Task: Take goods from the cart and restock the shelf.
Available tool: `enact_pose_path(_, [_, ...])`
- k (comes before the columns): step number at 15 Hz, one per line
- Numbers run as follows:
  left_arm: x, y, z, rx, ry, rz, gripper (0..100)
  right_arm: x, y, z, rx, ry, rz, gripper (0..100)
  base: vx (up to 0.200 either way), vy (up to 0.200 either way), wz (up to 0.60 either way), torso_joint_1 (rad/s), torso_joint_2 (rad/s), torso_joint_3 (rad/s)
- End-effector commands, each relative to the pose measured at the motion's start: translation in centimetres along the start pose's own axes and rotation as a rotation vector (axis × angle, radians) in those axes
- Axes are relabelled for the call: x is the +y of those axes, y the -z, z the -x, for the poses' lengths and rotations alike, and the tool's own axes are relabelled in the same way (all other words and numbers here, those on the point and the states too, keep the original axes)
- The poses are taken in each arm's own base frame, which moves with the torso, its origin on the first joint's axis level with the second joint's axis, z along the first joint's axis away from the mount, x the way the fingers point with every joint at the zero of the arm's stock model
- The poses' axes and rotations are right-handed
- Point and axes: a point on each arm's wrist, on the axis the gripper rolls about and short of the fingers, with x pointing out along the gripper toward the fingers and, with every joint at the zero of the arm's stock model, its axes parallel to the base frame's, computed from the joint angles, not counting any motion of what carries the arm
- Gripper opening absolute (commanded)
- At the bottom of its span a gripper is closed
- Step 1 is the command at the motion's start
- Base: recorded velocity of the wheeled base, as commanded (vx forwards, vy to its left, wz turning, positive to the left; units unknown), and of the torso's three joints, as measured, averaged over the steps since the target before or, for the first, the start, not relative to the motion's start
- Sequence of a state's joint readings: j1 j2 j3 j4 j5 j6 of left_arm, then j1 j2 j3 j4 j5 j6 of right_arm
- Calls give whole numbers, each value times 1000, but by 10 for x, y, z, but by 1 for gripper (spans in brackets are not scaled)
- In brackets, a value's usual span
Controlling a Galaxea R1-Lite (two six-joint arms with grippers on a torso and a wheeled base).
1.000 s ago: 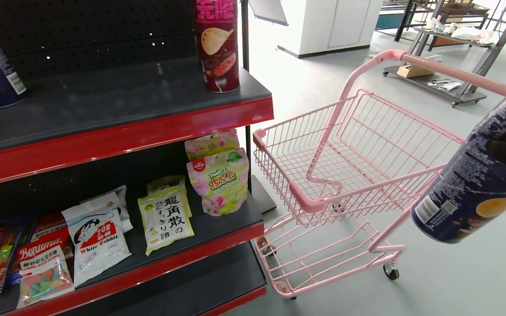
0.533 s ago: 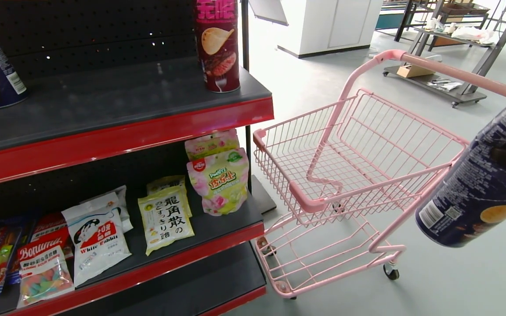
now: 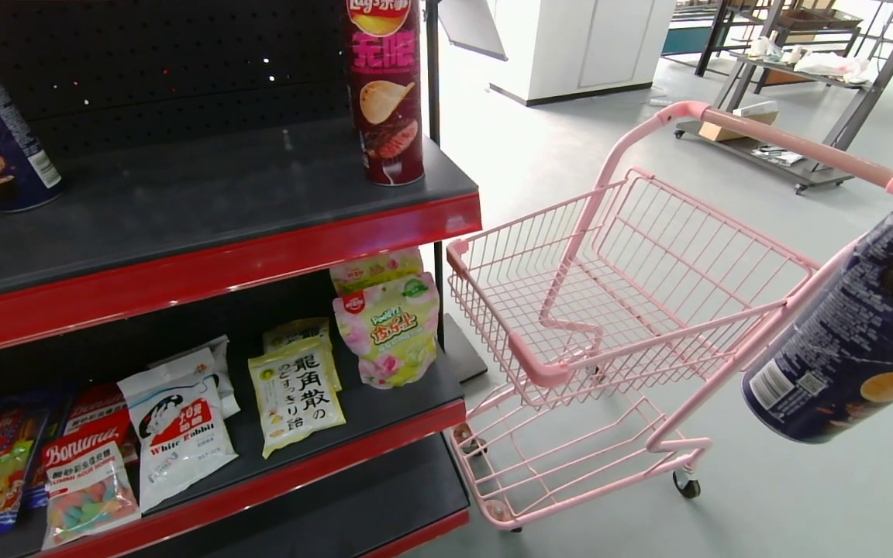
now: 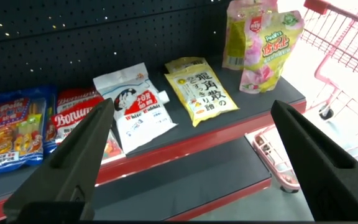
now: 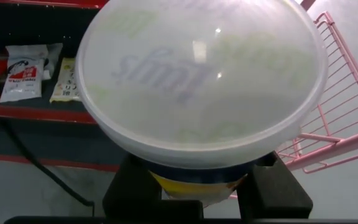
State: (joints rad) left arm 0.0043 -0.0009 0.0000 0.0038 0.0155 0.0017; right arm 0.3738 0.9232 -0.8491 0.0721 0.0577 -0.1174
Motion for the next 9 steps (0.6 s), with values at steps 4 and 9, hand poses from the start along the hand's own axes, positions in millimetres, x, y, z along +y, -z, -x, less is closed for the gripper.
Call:
enact_pose_path(4, [0,0,0,0,0,0,100,1,0,-4,7,-27,13,0,0,0,0,127,-459,-331])
enact_pose_path(9, [0,0,0,0,0,0,100,1,-5,-41,64,-143,36,0,0,0,0,170,-537,-367])
